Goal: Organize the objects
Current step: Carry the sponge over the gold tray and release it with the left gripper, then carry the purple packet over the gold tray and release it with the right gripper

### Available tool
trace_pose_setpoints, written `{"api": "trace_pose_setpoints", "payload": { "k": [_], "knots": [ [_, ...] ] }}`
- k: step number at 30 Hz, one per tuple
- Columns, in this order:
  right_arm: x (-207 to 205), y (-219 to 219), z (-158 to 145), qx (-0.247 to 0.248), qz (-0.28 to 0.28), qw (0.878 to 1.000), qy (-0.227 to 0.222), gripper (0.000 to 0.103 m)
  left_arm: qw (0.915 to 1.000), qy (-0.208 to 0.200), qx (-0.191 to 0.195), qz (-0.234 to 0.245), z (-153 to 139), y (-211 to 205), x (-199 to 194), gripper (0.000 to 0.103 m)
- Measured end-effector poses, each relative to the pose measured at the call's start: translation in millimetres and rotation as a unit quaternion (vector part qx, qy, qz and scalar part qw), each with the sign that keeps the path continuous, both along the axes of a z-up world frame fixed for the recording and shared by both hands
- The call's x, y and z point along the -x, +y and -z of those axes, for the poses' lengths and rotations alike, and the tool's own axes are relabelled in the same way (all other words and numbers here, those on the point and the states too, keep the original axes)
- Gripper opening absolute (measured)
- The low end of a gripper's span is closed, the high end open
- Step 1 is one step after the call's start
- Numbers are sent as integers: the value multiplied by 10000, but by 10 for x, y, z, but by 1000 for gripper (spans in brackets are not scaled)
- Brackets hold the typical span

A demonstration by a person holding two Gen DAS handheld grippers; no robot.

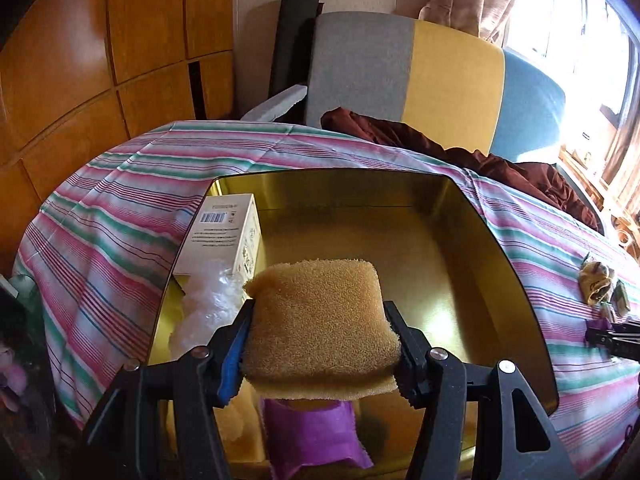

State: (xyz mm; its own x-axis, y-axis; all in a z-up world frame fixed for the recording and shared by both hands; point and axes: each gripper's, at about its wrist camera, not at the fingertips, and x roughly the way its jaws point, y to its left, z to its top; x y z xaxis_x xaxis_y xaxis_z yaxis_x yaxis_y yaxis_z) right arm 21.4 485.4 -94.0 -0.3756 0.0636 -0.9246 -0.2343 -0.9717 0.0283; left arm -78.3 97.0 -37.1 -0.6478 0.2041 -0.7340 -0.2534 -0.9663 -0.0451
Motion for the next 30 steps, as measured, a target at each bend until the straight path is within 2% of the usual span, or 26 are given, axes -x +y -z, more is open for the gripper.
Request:
{"api": "trace_pose_setpoints", "payload": {
  "k": [9, 15, 21, 26, 30],
  "knots": [
    [19, -18, 3, -37, -20, 10000, -8, 43, 9991, -215, 312, -168, 249, -55, 152, 66],
    [19, -16, 0, -64, -26, 10000, -7, 43, 9987, -356, 303, -203, 364, -90, 143, 76],
    [9, -18, -8, -79, -19, 10000, 4, 43, 9991, -104, 149, -377, 197, -145, 43, 77],
    [-15, 6, -56, -57, 79, 9999, 110, 43, 9992, 134, 48, -362, 19, -159, -94, 77],
    [-37, -8, -140, 31, 133, 9996, 257, 43, 9993, 272, -33, -269, -112, -175, -214, 81]
  ]
}}
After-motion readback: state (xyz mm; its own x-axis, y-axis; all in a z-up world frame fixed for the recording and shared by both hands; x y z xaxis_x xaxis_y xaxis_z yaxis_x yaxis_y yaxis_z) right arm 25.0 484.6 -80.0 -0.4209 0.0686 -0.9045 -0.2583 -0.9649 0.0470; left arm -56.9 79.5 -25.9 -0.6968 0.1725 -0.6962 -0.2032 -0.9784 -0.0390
